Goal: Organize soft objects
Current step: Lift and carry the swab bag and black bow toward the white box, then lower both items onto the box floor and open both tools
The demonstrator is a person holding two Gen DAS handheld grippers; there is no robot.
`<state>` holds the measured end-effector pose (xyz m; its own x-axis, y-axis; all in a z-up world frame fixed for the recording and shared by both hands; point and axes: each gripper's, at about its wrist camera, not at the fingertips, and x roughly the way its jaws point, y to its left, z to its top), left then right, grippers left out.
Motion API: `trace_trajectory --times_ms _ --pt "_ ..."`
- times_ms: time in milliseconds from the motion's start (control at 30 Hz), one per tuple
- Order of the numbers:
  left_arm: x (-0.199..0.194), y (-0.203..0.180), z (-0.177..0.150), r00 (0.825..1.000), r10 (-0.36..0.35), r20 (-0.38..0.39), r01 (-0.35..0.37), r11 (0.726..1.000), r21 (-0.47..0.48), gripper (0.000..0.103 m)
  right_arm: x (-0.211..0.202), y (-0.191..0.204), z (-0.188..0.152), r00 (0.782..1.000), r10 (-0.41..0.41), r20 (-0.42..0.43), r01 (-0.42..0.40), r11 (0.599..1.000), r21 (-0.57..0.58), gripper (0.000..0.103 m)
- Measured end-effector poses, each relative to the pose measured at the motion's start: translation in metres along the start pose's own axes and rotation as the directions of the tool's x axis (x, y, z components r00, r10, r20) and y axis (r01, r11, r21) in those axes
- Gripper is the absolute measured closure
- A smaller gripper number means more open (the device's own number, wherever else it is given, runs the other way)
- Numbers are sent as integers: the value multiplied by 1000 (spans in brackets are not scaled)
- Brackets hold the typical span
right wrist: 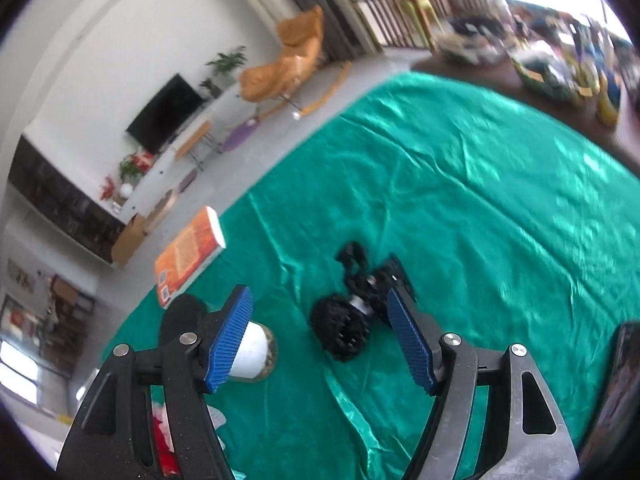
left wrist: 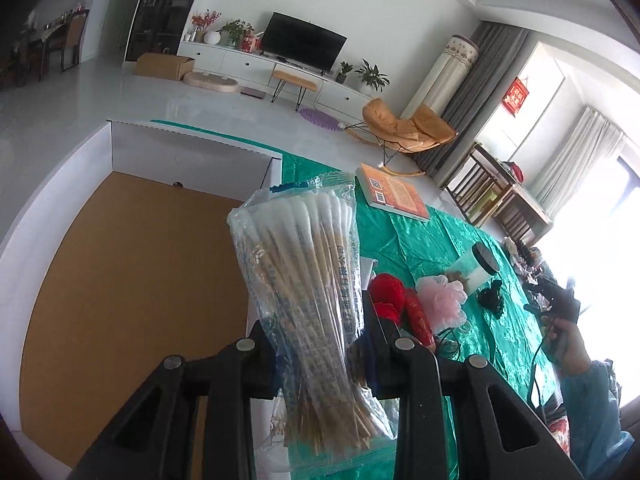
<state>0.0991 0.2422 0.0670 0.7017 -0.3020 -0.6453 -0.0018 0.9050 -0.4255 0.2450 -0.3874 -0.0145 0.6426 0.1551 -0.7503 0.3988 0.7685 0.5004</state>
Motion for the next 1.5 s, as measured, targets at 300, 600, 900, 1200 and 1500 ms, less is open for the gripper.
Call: trace_trajectory --times_ms 300,600,900,1200,1500 --pt "13 -8 -4 999 -2 -39 2 1000 0 73 111 24 -28 973 -207 -107 186 966 -178 74" --pt "6 -3 -9 999 -36 -25 35 999 -17 73 13 72 -45 973 -128 193 193 908 -372 74" --pt "-32 54 -28 997 66 -36 -68 995 -67 73 -84 257 -188 947 322 5 -239 712 -660 74" --pt "-49 126 -58 924 367 -108 -378 918 -121 37 -86 392 -390 776 400 -487 -627 411 -662 66" --pt "-82 142 -67 930 365 50 -339 900 -273 11 -59 355 -403 839 351 -416 -538 425 -728 33"
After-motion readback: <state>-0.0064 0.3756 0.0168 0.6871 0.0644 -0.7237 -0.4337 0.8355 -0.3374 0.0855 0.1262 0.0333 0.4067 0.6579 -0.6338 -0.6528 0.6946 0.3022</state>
